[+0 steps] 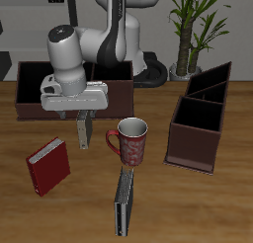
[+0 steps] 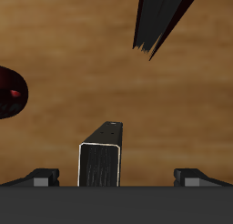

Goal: Place the yellow book into the back desk caddy's back compartment

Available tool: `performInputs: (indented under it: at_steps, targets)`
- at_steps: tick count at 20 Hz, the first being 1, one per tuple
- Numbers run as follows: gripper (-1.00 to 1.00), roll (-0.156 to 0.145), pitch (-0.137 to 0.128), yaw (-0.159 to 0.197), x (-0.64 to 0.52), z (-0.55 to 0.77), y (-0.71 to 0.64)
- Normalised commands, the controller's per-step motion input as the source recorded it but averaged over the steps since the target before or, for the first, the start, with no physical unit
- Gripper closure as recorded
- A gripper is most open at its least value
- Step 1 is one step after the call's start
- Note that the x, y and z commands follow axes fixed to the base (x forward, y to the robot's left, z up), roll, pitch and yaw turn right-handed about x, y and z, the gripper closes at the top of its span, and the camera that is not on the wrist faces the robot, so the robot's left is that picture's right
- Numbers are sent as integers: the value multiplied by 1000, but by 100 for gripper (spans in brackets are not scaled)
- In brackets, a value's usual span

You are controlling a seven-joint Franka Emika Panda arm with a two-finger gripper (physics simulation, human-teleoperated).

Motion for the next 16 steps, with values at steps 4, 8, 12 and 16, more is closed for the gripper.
performInputs:
  at_steps: [4, 8, 12, 16]
  targets:
    - [-100, 11, 60, -4, 124, -309, -12]
    - [100, 20, 14, 2, 31, -143, 59]
    - [100, 7, 6, -7, 24, 20, 14]
    - [100, -2, -13, -30, -18, 263, 5]
